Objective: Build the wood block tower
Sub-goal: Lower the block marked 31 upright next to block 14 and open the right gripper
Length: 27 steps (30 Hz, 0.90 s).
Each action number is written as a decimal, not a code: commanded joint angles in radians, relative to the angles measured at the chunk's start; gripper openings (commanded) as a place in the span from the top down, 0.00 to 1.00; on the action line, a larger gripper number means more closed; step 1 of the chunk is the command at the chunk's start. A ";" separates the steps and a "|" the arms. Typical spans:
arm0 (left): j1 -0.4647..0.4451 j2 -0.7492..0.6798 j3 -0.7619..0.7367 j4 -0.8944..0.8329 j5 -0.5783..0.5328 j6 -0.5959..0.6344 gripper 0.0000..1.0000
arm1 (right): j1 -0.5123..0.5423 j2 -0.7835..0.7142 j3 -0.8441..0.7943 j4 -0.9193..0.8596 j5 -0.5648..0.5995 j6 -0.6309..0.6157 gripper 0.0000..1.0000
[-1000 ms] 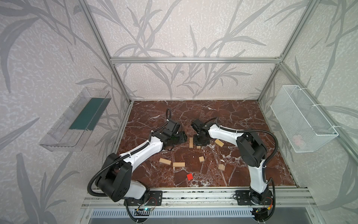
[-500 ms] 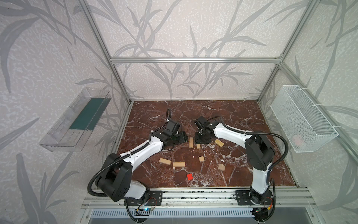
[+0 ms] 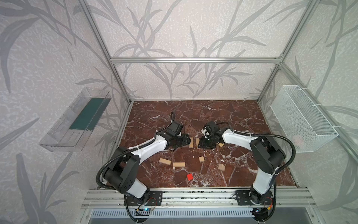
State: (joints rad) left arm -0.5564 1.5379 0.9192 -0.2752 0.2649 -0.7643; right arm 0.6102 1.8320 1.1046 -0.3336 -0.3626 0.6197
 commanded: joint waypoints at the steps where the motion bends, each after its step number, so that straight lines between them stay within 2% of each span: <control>1: -0.012 0.017 0.026 0.021 0.000 -0.018 0.30 | -0.017 -0.019 -0.021 0.112 -0.043 0.007 0.57; 27: -0.019 0.035 0.035 -0.018 -0.072 0.023 0.30 | -0.042 0.022 -0.096 0.212 -0.044 0.056 0.75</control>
State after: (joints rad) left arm -0.5697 1.5616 0.9241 -0.2729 0.2184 -0.7559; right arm 0.5732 1.8458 1.0229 -0.1471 -0.3954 0.6662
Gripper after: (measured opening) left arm 0.700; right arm 0.256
